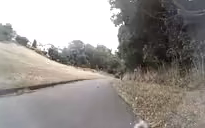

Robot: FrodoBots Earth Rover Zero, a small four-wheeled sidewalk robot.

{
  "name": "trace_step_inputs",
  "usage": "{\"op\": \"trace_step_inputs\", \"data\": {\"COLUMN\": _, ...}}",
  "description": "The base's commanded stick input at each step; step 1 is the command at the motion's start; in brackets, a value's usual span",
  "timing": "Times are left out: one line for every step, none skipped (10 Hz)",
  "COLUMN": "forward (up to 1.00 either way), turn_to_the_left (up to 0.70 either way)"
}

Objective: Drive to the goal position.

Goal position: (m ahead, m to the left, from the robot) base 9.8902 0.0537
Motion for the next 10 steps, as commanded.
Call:
{"op": "trace_step_inputs", "data": {"forward": 0.7, "turn_to_the_left": 0.0}}
{"op": "trace_step_inputs", "data": {"forward": 0.7, "turn_to_the_left": 0.0}}
{"op": "trace_step_inputs", "data": {"forward": 0.7, "turn_to_the_left": 0.0}}
{"op": "trace_step_inputs", "data": {"forward": 0.7, "turn_to_the_left": 0.0}}
{"op": "trace_step_inputs", "data": {"forward": 0.7, "turn_to_the_left": 0.0}}
{"op": "trace_step_inputs", "data": {"forward": 0.7, "turn_to_the_left": 0.0}}
{"op": "trace_step_inputs", "data": {"forward": 0.7, "turn_to_the_left": 0.0}}
{"op": "trace_step_inputs", "data": {"forward": 0.7, "turn_to_the_left": 0.0}}
{"op": "trace_step_inputs", "data": {"forward": 0.7, "turn_to_the_left": 0.0}}
{"op": "trace_step_inputs", "data": {"forward": 0.7, "turn_to_the_left": 0.0}}
